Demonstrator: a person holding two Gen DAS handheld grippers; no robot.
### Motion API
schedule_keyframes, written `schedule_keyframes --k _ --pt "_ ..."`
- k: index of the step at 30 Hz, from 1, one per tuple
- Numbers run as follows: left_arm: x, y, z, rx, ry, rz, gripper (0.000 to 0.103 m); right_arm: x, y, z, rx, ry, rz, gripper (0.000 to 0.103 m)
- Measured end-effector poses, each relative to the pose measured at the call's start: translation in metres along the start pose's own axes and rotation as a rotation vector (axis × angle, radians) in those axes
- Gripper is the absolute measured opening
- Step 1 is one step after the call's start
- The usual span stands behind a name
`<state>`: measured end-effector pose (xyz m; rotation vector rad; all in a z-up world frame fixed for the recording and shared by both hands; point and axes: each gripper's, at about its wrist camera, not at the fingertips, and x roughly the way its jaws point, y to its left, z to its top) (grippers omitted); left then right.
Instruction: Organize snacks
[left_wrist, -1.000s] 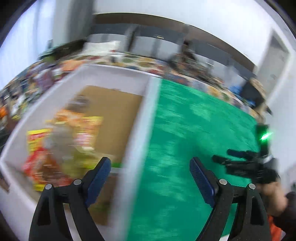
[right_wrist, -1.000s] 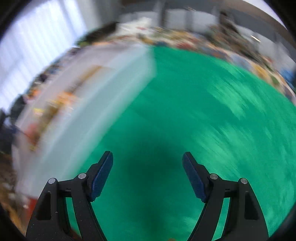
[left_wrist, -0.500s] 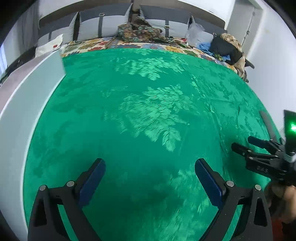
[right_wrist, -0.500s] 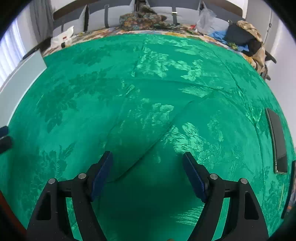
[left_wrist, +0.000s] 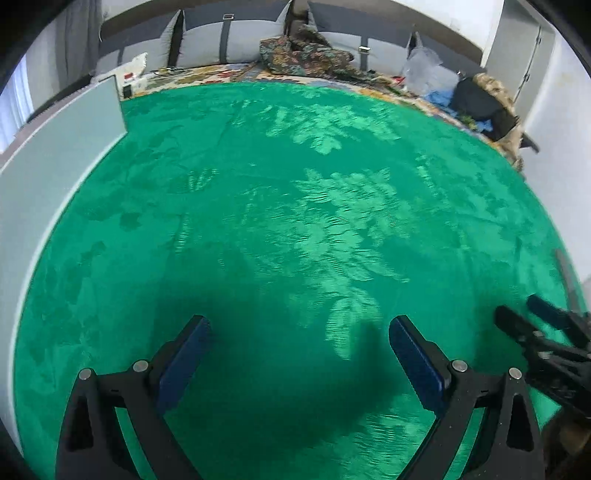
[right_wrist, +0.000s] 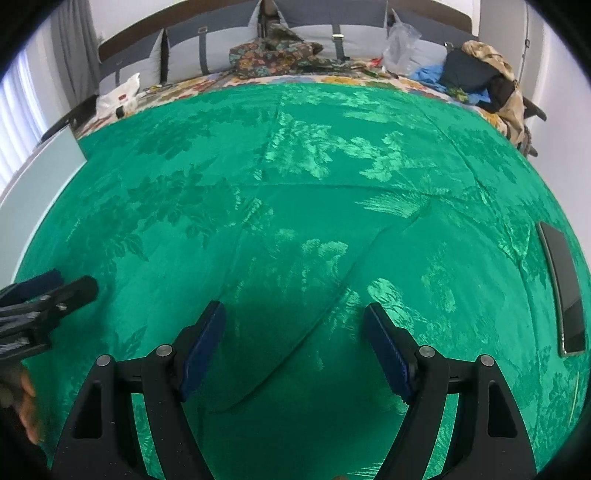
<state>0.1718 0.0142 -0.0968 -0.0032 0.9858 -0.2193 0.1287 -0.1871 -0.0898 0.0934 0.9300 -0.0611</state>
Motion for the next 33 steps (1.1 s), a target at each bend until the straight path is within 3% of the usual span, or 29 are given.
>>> schedule_keyframes --k 4,10,18,25,33 --pt "-0.002 0.010 -0.002 0.007 -0.015 0.093 0.097 0.000 0.007 0.004 -0.002 0.002 0.024 0.081" --pt "0.000 0.032 -0.010 -0.021 -0.015 0.141 0.101 0.009 0.023 0.001 -0.010 0.020 0.020 0.082" --pt "0.002 0.036 -0.010 -0.018 -0.024 0.138 0.103 0.010 0.029 -0.007 -0.039 -0.040 -0.016 0.084" --pt "0.002 0.036 -0.010 -0.024 -0.051 0.137 0.103 0.011 0.029 -0.006 -0.041 -0.036 -0.020 0.087" --pt "0.004 0.034 -0.005 -0.044 -0.029 0.153 0.103 0.011 0.030 -0.005 -0.044 -0.035 -0.023 0.087"
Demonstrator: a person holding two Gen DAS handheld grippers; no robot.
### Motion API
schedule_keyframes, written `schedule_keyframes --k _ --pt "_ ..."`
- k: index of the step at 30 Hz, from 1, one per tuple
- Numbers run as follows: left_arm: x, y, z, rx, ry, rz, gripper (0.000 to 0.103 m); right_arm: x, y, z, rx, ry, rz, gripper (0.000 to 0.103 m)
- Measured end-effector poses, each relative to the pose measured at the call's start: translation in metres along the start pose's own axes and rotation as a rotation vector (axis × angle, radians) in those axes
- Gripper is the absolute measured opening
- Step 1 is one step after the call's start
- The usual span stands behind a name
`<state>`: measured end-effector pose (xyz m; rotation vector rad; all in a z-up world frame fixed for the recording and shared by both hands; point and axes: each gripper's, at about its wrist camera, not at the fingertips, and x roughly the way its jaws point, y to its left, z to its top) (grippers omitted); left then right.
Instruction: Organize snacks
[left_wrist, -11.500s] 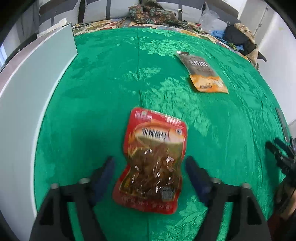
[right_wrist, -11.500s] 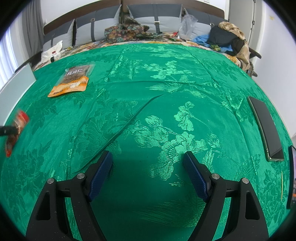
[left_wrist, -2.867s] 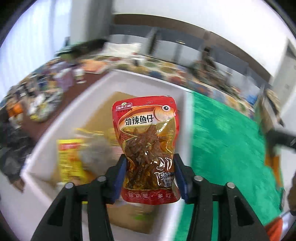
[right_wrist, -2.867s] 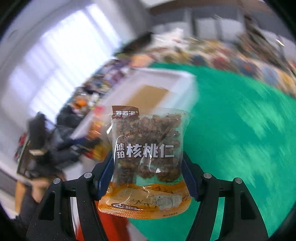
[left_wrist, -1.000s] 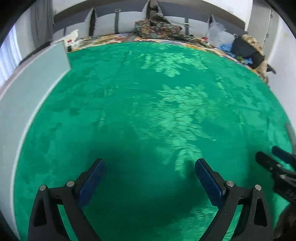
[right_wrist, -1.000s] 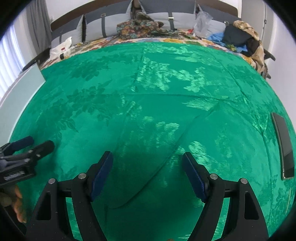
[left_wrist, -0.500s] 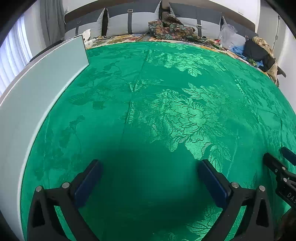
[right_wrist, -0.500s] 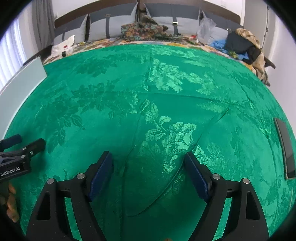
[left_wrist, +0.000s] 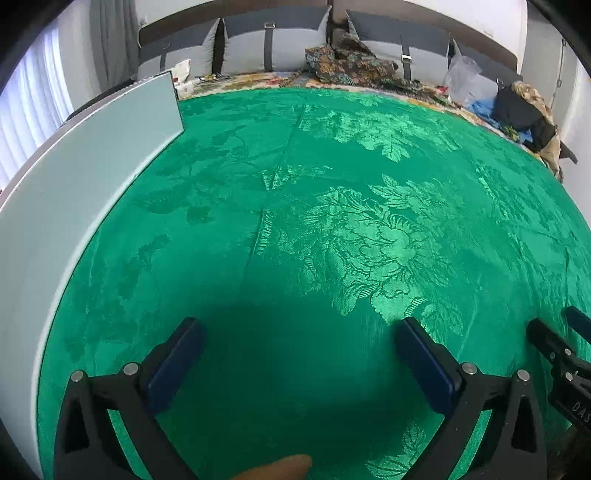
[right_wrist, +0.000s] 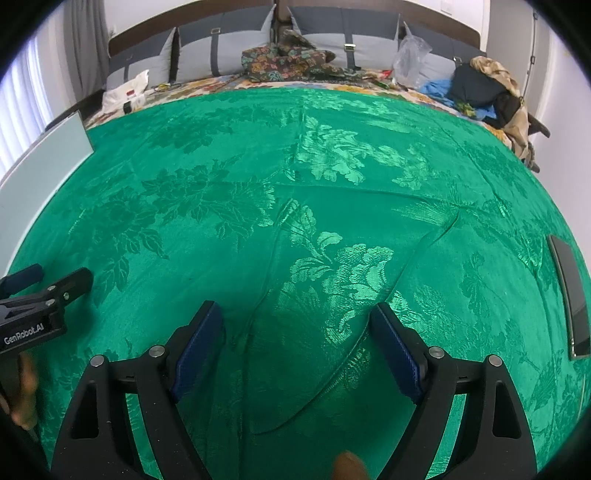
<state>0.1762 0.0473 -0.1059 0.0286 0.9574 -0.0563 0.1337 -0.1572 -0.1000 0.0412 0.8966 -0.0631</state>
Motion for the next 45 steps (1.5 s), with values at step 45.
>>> schedule_keyframes --k 45 --pt "-0.300 0.317 -0.021 -0.407 -0.168 0.408 0.103 -0.243 0.385 0.083 -0.457 -0.084 0.450 0.086"
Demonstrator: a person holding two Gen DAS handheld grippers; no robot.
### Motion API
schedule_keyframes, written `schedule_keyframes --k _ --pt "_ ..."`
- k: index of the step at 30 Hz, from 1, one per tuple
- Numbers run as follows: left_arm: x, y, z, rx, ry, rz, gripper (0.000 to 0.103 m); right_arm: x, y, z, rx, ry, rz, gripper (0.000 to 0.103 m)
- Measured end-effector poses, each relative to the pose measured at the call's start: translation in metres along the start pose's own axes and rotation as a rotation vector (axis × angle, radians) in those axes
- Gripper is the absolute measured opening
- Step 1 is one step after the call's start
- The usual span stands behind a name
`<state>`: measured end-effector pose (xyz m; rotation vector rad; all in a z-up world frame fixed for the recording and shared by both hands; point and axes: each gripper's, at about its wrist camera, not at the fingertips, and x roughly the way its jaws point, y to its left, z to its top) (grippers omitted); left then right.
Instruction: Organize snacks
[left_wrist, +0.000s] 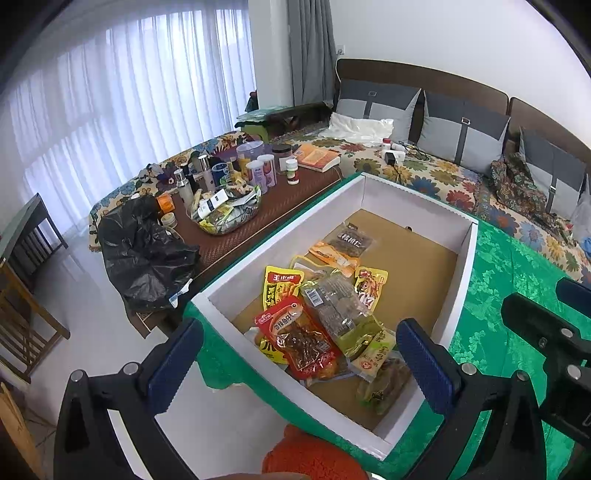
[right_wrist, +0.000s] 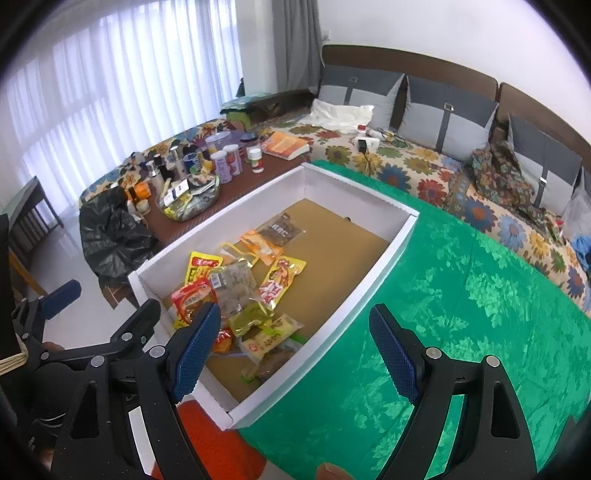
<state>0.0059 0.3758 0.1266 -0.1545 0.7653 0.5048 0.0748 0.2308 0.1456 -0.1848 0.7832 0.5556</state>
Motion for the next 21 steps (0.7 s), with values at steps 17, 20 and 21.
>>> schedule_keyframes --k 17,20,21 --pt "0.005 0.018 0.001 -0.032 -0.017 0.051 0.103 0.008 0.014 0.004 -0.031 0.005 -0.012 0.086" --pt "0.006 0.016 0.000 -0.031 -0.016 0.056 0.103 0.011 0.013 0.003 -0.029 0.011 -0.012 0.086" --pt "0.007 0.016 0.000 -0.028 -0.015 0.059 0.103 0.012 0.013 0.003 -0.027 0.013 -0.012 0.086"
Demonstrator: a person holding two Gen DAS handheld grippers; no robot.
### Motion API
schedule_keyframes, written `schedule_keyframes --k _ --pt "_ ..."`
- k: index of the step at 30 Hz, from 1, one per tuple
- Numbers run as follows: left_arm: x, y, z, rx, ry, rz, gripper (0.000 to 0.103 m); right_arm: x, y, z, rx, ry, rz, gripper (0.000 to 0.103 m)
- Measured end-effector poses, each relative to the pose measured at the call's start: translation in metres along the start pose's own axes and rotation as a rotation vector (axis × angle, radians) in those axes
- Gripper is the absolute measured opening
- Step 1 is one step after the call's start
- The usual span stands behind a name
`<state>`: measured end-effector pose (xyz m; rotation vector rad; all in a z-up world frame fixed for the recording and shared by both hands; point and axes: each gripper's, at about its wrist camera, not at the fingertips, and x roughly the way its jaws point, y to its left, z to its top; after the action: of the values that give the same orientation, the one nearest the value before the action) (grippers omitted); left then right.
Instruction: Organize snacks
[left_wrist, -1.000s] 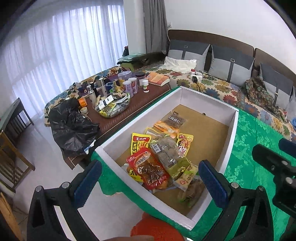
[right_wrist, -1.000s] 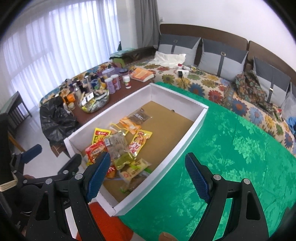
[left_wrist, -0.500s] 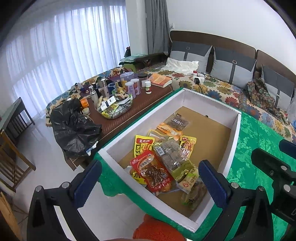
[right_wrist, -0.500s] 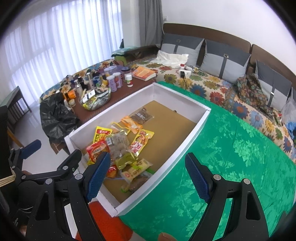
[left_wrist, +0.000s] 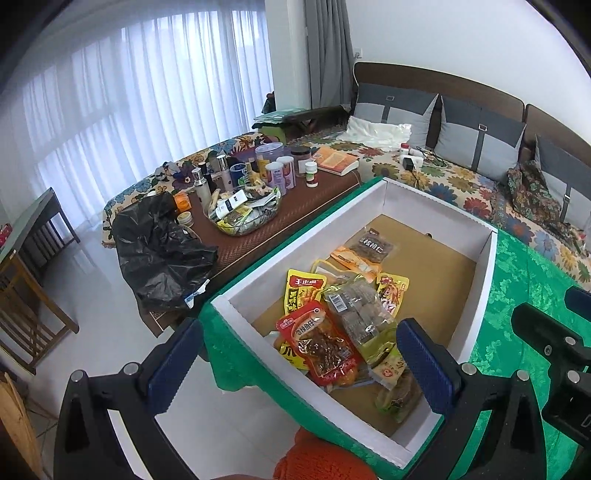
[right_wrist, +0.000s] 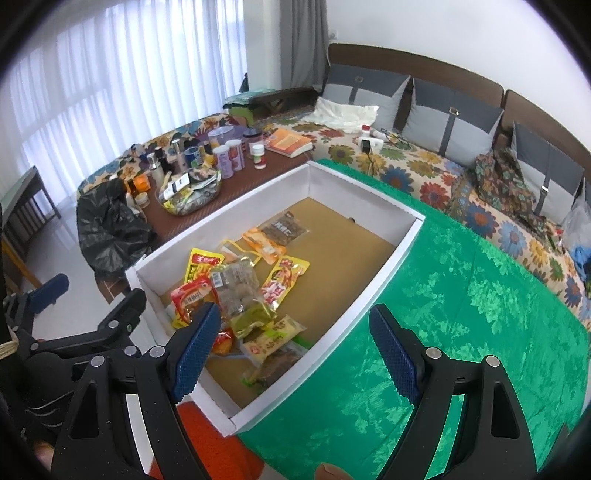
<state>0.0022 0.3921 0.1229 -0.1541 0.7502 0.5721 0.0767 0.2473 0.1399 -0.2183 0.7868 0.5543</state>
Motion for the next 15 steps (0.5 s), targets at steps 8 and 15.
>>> schedule_keyframes --k 8,15 --pt "0.0016 0.0012 -0.0014 -0.002 -0.002 0.013 0.103 0.0033 -0.0018 -0.0014 0.006 0.002 0.001 0.086" --pt "0.0025 0.0008 -0.0013 -0.005 0.004 0.015 0.103 0.0073 -0.0040 -0.0036 0.011 0.009 0.005 0.086"
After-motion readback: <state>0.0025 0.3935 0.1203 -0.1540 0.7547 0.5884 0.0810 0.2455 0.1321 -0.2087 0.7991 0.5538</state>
